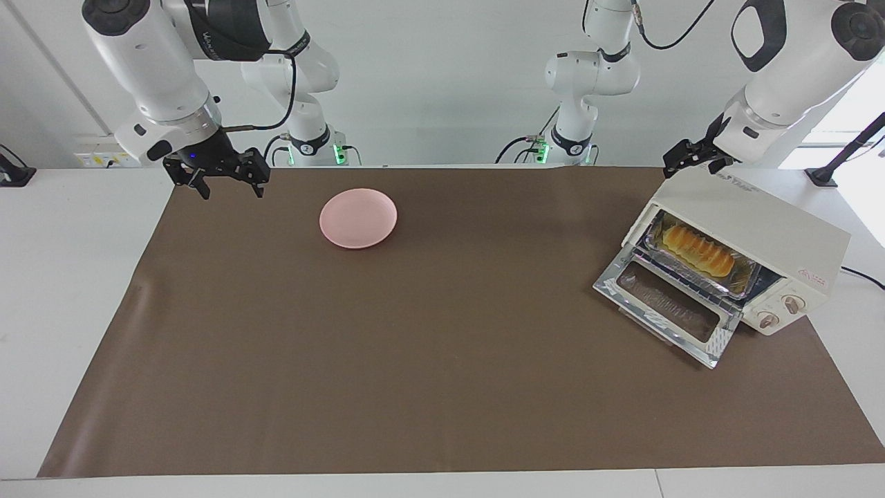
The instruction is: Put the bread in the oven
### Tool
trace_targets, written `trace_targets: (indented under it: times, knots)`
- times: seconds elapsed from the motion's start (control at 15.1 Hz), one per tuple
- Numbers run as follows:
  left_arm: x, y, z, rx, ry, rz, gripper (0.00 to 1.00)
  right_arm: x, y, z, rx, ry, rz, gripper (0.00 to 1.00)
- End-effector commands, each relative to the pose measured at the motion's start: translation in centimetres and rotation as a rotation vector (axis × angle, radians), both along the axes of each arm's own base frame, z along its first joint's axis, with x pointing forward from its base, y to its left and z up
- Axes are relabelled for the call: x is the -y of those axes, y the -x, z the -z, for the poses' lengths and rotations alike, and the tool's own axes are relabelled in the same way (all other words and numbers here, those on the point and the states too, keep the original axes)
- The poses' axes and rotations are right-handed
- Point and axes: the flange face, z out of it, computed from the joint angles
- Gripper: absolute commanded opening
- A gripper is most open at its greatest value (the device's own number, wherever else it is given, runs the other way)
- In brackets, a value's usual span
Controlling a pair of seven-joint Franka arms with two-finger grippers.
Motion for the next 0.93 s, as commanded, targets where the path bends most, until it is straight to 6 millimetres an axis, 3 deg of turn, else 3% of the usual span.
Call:
trace_targets:
  times: [0.0, 0.6, 0.66, 0.86]
  knots:
    - [-1.0, -0.3, 0.1, 0.076, 0.012, -0.002, 1.00, 0.3, 0.2, -0.4, -0.004, -0.001, -0.015, 1.00]
    - [1.2, -0.7, -0.1, 0.091, 0.004, 0.072, 1.00, 0.3, 0.2, -0.4, -0.004, -0.001, -0.015, 1.00]
    - [0.5, -0.8, -0.1, 0.094, 0.003, 0.062, 1.00, 0.3, 0.2, -0.4, -0.004, -0.001, -0.015, 1.00]
    - [2.5, -1.4, -0.9, 0.101, -0.001, 0.100, 1.00, 0.3, 0.2, -0.4, -0.004, -0.001, -0.015, 1.00]
